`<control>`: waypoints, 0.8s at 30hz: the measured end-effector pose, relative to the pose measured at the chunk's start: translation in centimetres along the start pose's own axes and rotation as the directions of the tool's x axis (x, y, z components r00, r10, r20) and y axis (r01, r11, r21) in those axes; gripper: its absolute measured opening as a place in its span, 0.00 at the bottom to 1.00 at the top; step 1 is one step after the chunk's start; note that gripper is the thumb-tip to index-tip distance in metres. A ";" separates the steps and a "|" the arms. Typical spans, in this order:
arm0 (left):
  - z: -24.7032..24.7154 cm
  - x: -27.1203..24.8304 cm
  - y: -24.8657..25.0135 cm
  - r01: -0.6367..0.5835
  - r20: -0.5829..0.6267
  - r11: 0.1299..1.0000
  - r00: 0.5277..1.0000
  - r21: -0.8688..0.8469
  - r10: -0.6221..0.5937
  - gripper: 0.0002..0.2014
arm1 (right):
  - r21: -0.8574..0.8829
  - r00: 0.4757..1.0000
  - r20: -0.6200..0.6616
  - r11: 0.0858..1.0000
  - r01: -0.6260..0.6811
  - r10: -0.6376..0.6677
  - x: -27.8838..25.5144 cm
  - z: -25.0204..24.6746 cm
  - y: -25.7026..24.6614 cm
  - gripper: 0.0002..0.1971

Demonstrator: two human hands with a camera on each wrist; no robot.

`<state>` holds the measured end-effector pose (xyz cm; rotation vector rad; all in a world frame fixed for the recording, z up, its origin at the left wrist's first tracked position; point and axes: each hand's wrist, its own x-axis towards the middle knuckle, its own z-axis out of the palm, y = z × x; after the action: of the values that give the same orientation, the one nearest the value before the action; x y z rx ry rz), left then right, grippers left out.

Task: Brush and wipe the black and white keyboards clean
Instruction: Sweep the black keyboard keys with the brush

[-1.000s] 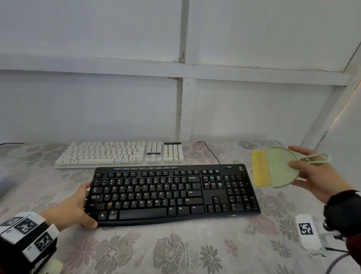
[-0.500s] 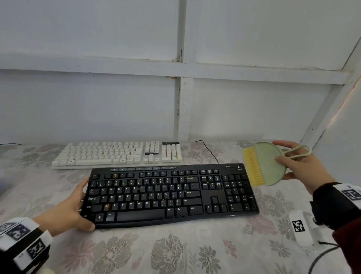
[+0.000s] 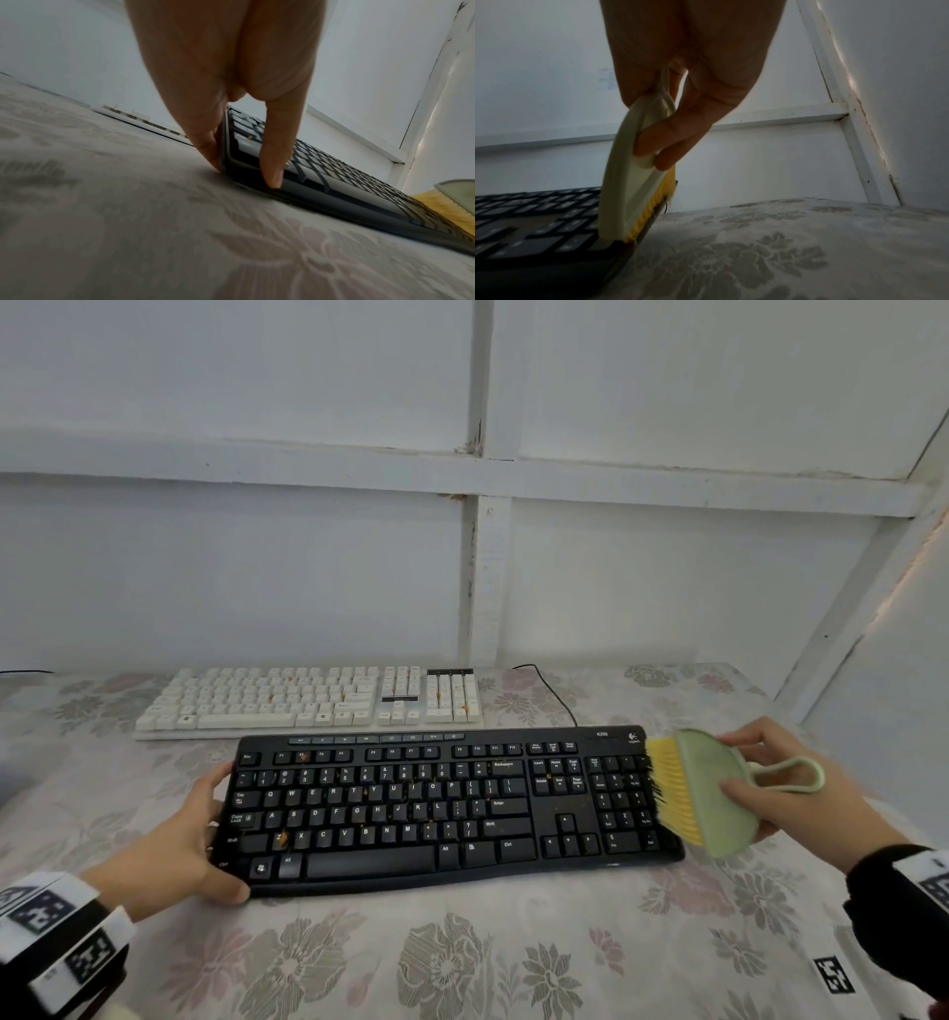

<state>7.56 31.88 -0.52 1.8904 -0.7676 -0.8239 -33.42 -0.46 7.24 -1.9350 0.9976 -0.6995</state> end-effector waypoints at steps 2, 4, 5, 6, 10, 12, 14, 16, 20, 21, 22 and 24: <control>0.0 0.1 0.0 0.002 -0.002 1.000 1.000 -0.012 -0.002 0.66 | -0.037 0.999 0.028 0.999 -0.018 0.019 -0.6 -0.3 0.3 0.12; 0.1 0.1 0.0 0.002 0.001 1.000 1.000 -0.016 -0.002 0.65 | -0.075 0.998 0.060 0.997 -0.032 0.036 -0.8 -0.9 0.1 0.12; 0.1 0.1 0.1 0.001 0.005 1.000 1.000 -0.019 0.000 0.65 | -0.083 0.997 0.072 0.996 -0.032 0.038 -0.7 -1.2 -0.1 0.13; 0.2 0.0 0.1 0.000 0.009 1.000 1.000 -0.023 0.000 0.65 | -0.086 0.997 0.074 0.996 -0.024 0.030 -0.4 -1.6 -0.3 0.14; 0.5 -0.2 0.6 -0.004 0.025 0.999 1.000 -0.043 0.005 0.66 | -0.038 0.999 -0.010 0.998 0.051 -0.051 1.2 -1.6 -1.5 0.20; 0.6 -0.2 0.7 0.010 0.028 0.996 1.000 -0.083 -0.008 0.64 | -0.027 0.996 -0.045 0.997 0.075 -0.076 2.0 -1.1 -1.8 0.21; 0.6 -0.2 0.7 0.013 0.025 0.995 1.000 -0.097 -0.010 0.65 | -0.031 0.995 -0.045 0.996 0.086 -0.087 2.6 -0.6 -1.9 0.22; 0.6 -0.2 0.6 0.015 0.018 0.995 1.000 -0.098 -0.014 0.66 | -0.042 0.996 -0.036 0.996 0.084 -0.085 2.7 -0.3 -2.1 0.23; 0.5 0.0 0.4 0.013 0.005 0.993 1.000 -0.114 -0.013 0.67 | -0.097 0.999 0.004 0.994 0.048 -0.048 1.3 -0.1 -2.1 0.21; 0.5 0.0 0.4 0.014 0.004 0.993 1.000 -0.115 -0.013 0.67 | -0.107 0.999 0.022 0.994 0.036 -0.034 0.7 -0.1 -1.9 0.21; 0.6 0.0 0.3 0.014 0.004 0.993 1.000 -0.115 -0.014 0.67 | -0.116 0.999 0.043 0.993 0.023 -0.018 0.2 -0.1 -1.7 0.21; 0.6 0.0 0.3 0.011 0.004 0.994 1.000 -0.112 -0.011 0.67 | -0.155 0.997 0.078 0.988 -0.009 0.022 -0.9 -0.3 -1.4 0.20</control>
<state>7.06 31.45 -0.45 1.7949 -0.6994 -0.8597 -33.58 0.60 8.48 -2.0694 1.0423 -0.5452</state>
